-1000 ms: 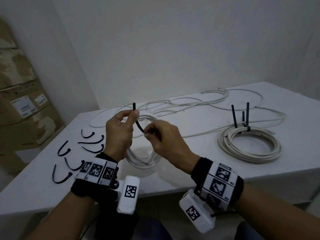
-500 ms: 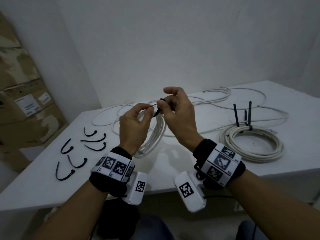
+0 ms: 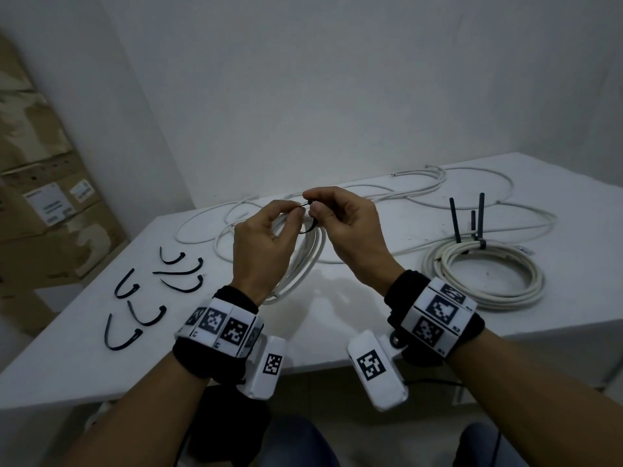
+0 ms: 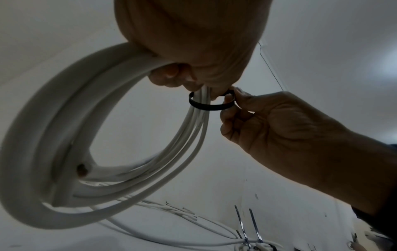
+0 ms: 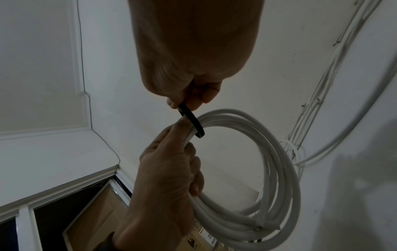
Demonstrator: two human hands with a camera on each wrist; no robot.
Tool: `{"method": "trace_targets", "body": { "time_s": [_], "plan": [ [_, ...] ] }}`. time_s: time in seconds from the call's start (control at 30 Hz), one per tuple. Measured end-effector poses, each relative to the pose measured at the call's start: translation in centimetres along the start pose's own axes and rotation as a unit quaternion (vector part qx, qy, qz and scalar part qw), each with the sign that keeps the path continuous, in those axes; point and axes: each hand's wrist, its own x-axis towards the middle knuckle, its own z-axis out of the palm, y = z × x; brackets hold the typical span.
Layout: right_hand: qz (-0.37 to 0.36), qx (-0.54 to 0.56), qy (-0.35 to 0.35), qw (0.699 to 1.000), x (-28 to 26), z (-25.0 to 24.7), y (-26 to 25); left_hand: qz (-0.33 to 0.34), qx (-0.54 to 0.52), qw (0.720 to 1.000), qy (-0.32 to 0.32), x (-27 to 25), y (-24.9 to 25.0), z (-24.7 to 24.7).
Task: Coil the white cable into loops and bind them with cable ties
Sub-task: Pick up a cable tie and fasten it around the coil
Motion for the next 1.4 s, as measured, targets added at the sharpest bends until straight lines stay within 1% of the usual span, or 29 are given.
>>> {"method": "trace_targets", "body": {
  "time_s": [0.33, 0.5, 0.63, 0.7, 0.77, 0.83, 0.93, 1.03, 1.13, 1.23, 1.33, 1.4],
  "plan": [
    [0.01, -0.005, -0.008, 1.0, -0.1, -0.4, 0.4, 0.006, 0.02, 1.0, -0.009, -0.3, 0.2, 0.2],
    [0.02, -0.045, -0.043, 0.998, 0.3, -0.7, 0.7, 0.015, 0.053, 0.998, -0.014, -0.6, 0.3, 0.3],
    [0.024, -0.072, -0.059, 0.995, 0.4, -0.9, 0.6, 0.001, 0.059, 0.998, -0.012, -0.9, 0.3, 0.5],
    [0.013, -0.086, -0.06, 0.994, 0.3, -0.9, 0.5, 0.0, 0.046, 0.999, -0.014, -0.8, 0.5, 0.5],
    [0.002, -0.092, -0.045, 0.995, 0.2, -1.0, 0.2, -0.002, 0.018, 1.0, -0.017, -0.6, 0.9, 0.5],
    [-0.019, -0.089, -0.032, 0.995, 0.3, -1.0, -0.2, -0.018, -0.007, 1.0, -0.013, -0.3, 1.1, 0.4],
    [-0.037, -0.075, -0.029, 0.996, 0.6, -1.3, -1.2, -0.054, -0.008, 0.998, -0.018, -0.3, 1.3, 0.5],
    [-0.059, -0.071, -0.034, 0.995, 0.8, -1.4, -1.8, -0.063, -0.034, 0.997, -0.029, -0.4, 1.7, 0.7],
    [-0.088, -0.115, -0.026, 0.989, 0.7, -1.5, -1.6, -0.062, -0.062, 0.996, -0.021, -0.1, 2.0, 0.6],
    [-0.104, -0.145, -0.017, 0.984, 0.9, -1.7, -1.1, -0.051, -0.064, 0.996, -0.019, -0.1, 2.1, 0.7],
    [-0.165, -0.205, -0.004, 0.965, 0.9, -1.4, -0.8, -0.038, -0.069, 0.997, -0.024, -0.3, 2.5, 1.1],
    [-0.186, -0.233, -0.007, 0.954, 0.9, -1.1, -0.6, -0.036, -0.071, 0.996, -0.026, -0.6, 2.6, 1.4]
  ]
}}
